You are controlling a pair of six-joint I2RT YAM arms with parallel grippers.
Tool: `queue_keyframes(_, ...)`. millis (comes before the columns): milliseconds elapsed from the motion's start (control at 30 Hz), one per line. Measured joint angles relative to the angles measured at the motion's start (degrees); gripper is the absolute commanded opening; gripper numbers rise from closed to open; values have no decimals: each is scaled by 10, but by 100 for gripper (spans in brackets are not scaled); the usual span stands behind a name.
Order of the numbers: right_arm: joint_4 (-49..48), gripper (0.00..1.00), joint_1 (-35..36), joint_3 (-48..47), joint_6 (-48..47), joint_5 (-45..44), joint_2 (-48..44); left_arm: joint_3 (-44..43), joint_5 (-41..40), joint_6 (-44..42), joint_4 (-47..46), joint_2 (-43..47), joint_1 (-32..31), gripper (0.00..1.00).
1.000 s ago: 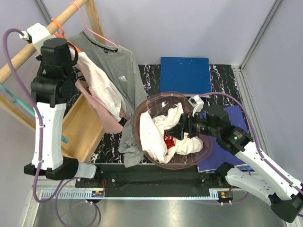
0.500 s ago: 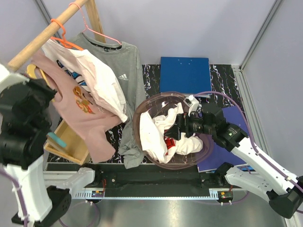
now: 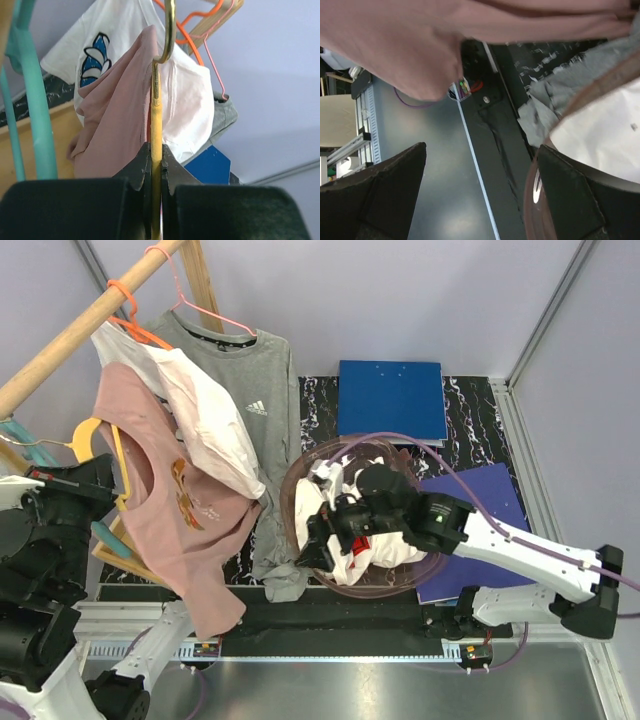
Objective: Remove the t-shirt from the hanger
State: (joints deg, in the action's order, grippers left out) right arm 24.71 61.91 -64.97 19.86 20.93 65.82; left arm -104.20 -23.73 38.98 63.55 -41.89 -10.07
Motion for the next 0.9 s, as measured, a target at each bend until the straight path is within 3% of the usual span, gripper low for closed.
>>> queue_keyframes(400,-41,100,182,-237,-26,-81,179,38,6,36,10,31,0,0)
queue_keyframes(667,-102,92,246,-278,-32,-130,262,54,-5,49,9,32,0,0)
queue_keyframes(767,-120,85,253,-278,-32,-136,279,54,-6,53,9,32,0,0)
queue_keyframes(900,-146,55,255,-278,-33,-156,288,65,-7,64,1,37,0,0)
